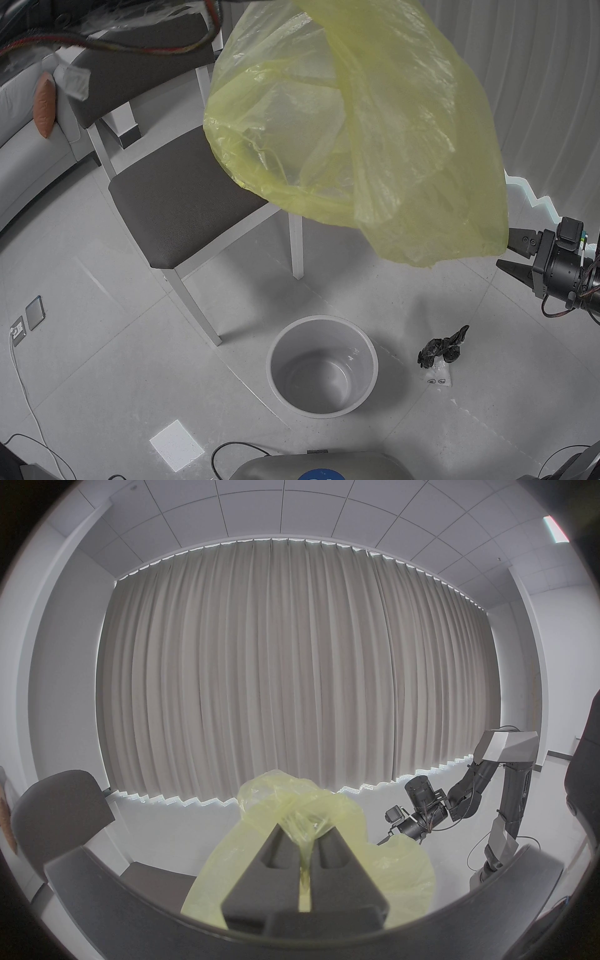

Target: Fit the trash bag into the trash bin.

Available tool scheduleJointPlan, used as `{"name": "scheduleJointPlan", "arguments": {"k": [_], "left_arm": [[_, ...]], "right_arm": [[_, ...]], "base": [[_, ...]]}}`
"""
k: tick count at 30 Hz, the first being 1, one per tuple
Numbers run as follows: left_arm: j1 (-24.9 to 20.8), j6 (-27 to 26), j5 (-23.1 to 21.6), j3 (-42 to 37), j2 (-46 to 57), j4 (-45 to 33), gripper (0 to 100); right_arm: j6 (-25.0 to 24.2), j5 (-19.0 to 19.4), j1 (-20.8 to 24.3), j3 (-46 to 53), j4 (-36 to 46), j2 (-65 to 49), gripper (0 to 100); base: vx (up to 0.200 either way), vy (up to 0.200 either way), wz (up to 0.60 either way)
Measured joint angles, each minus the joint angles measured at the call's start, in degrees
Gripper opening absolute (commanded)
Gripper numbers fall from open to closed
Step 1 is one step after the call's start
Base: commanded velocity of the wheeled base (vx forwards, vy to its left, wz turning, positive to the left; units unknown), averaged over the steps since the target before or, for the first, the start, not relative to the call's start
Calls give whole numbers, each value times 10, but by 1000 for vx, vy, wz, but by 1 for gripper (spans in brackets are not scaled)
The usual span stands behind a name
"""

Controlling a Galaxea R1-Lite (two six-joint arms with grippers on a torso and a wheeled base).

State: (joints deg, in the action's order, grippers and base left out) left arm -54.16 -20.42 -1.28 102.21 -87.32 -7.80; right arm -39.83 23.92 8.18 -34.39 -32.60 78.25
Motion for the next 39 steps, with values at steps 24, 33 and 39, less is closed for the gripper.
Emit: {"name": "scheduleJointPlan", "arguments": {"k": [24,33,39], "left_arm": [[-1,0,-9,6,-5,3,0],[-1,1,-9,6,-6,4,0],[-1,15,-9,6,-7,4,0]], "right_arm": [[-6,3,11,1,-6,23,100],[-5,3,18,6,-6,25,0],[-5,4,18,7,-6,25,0]], "base": [[0,0,0],[0,0,0],[0,0,0]]}}
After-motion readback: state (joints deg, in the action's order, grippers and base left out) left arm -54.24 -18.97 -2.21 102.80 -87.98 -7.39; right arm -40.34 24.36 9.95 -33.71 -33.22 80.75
